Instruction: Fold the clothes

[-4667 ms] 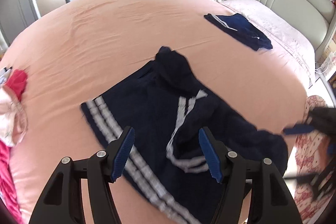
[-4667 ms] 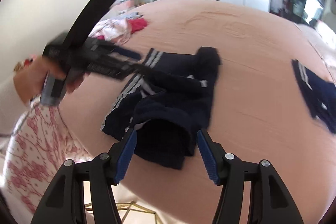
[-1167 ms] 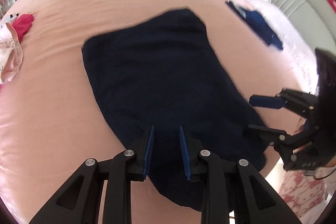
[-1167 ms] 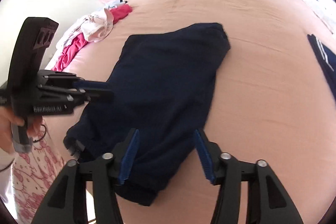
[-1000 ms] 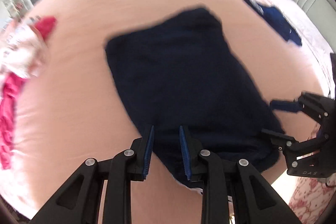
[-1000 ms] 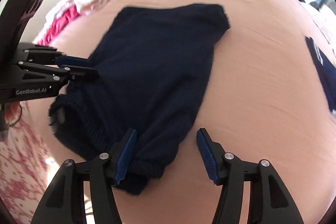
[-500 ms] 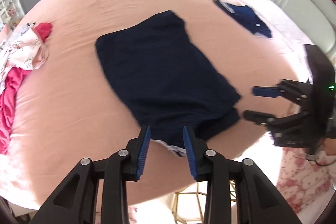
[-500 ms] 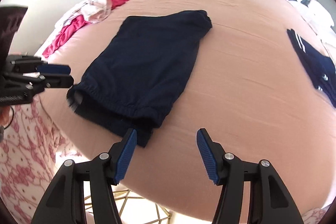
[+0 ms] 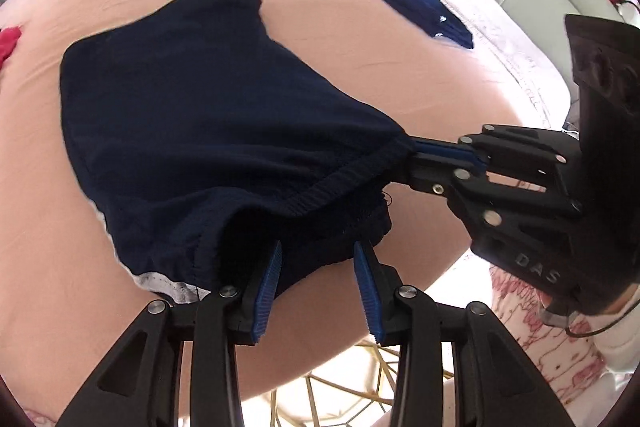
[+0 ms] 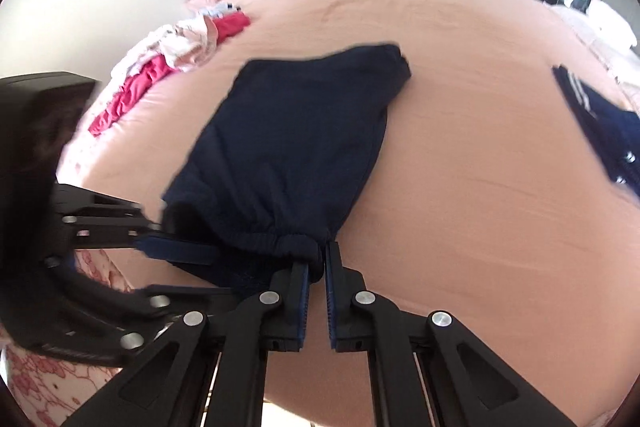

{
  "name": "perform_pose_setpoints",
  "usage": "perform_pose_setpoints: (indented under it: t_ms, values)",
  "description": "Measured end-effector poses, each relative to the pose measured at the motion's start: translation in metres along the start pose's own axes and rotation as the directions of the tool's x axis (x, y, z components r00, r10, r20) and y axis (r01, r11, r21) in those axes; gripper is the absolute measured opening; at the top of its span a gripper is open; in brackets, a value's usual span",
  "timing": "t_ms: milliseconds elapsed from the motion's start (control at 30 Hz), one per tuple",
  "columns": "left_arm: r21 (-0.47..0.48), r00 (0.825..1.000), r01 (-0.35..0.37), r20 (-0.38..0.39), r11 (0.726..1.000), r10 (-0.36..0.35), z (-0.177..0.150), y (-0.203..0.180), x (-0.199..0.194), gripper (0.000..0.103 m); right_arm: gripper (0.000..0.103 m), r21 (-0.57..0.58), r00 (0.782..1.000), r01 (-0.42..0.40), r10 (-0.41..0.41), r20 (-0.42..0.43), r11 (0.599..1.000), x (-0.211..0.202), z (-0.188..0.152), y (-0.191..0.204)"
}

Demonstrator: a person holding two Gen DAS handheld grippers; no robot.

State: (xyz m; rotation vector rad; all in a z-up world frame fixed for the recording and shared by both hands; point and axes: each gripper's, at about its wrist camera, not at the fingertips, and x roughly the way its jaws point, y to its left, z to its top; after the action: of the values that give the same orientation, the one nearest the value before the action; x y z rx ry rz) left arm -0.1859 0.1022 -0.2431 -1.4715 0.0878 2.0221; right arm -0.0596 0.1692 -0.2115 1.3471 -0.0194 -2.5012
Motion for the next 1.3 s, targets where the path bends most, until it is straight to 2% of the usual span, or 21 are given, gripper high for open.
perform_pose_setpoints:
  t_ms: [100, 233, 300, 367, 400, 500, 533, 600, 667, 700, 733, 833, 900, 967, 1133, 1200, 1300]
  values:
    - [0.04, 0.998, -0.066, 0.018, 0.997, 0.065, 0.0, -0.003, 0.004, 0.034, 0.004, -0.01, 0.999, 0.05, -0.05, -0.012, 0.999, 0.003, -0.006, -0.002]
    - [0.026, 0.993, -0.069, 0.093, 0.997, 0.066, -0.001, 0.001, -0.004, 0.034, 0.004, -0.043, 0.995, 0.066, -0.069, -0.066, 0.997, 0.01, -0.022, 0.001]
    - [0.042, 0.992, -0.095, 0.085, 0.995, 0.091, -0.002, 0.002, -0.002, 0.034, 0.004, 0.004, 0.995, 0.038, -0.037, -0.096, 0.999, 0.016, -0.027, -0.006]
    - [0.091, 0.997, -0.076, 0.037, 0.993, 0.073, -0.008, 0.002, -0.001, 0.034, 0.004, 0.081, 0.996, -0.014, 0.021, -0.089, 0.997, 0.014, -0.028, -0.016]
    - [0.12, 0.996, -0.077, 0.045, 0.99, 0.073, -0.01, 0.0, -0.002, 0.034, 0.004, 0.088, 0.996, -0.013, 0.021, -0.086, 0.996, 0.013, -0.028, -0.018]
    - [0.17, 1.0, -0.004, 0.029, 0.985, -0.001, -0.017, -0.004, -0.007, 0.034, 0.004, 0.105, 0.996, -0.013, 0.022, -0.084, 0.994, 0.013, -0.029, -0.024]
    - [0.201, 0.999, 0.0, 0.031, 0.98, -0.006, -0.02, -0.008, -0.009, 0.034, 0.004, 0.115, 0.996, -0.014, 0.024, -0.087, 0.993, 0.014, -0.029, -0.026]
    - [0.25, 0.999, -0.025, 0.034, 0.968, 0.017, -0.027, -0.017, -0.008, 0.034, 0.004, 0.103, 0.996, -0.014, 0.022, -0.081, 0.995, 0.01, -0.028, -0.023]
    - [0.272, 0.992, -0.125, 0.052, 0.954, 0.115, -0.03, -0.018, 0.001, 0.033, 0.004, 0.075, 0.998, -0.012, 0.017, -0.068, 0.997, 0.004, -0.026, -0.015]
    - [0.253, 0.985, -0.165, 0.082, 0.953, 0.149, -0.028, -0.015, 0.0, 0.026, 0.003, 0.056, 0.998, -0.003, 0.007, -0.067, 0.998, 0.002, -0.026, -0.011]
    - [0.201, 0.984, -0.164, 0.109, 0.966, 0.144, -0.025, -0.008, -0.004, 0.017, 0.003, 0.037, 0.996, 0.014, -0.011, -0.084, 0.999, 0.004, -0.029, -0.008]
    - [0.043, 0.975, -0.135, 0.184, 0.99, 0.125, -0.015, 0.017, -0.02, 0.015, 0.001, 0.039, 0.988, 0.021, -0.014, -0.155, 0.999, 0.017, -0.045, -0.01]
    - [0.031, 0.979, -0.131, 0.163, 0.991, 0.124, -0.011, 0.021, -0.016, 0.015, 0.001, 0.033, 0.991, 0.01, -0.005, -0.133, 0.999, 0.009, -0.046, -0.008]
    - [0.058, 0.983, -0.127, 0.14, 0.99, 0.118, 0.004, 0.002, 0.001, 0.015, 0.001, 0.04, 0.994, 0.006, -0.001, -0.111, 0.999, 0.002, -0.044, -0.008]
    - [0.046, 0.982, -0.115, 0.157, 0.992, 0.106, -0.01, -0.004, 0.002, 0.015, 0.002, 0.259, 0.997, 0.007, 0.014, -0.081, 0.966, 0.007, -0.03, -0.048]
    - [0.022, 0.98, -0.114, 0.166, 0.993, 0.108, -0.02, -0.001, 0.001, 0.015, 0.003, 0.261, 0.997, -0.011, 0.032, -0.075, 0.965, 0.01, -0.024, -0.052]
    - [0.002, 0.977, -0.11, 0.186, 0.994, 0.108, -0.017, -0.002, 0.003, 0.015, 0.004, 0.226, 0.993, -0.058, 0.08, -0.088, 0.972, 0.014, -0.014, -0.046]
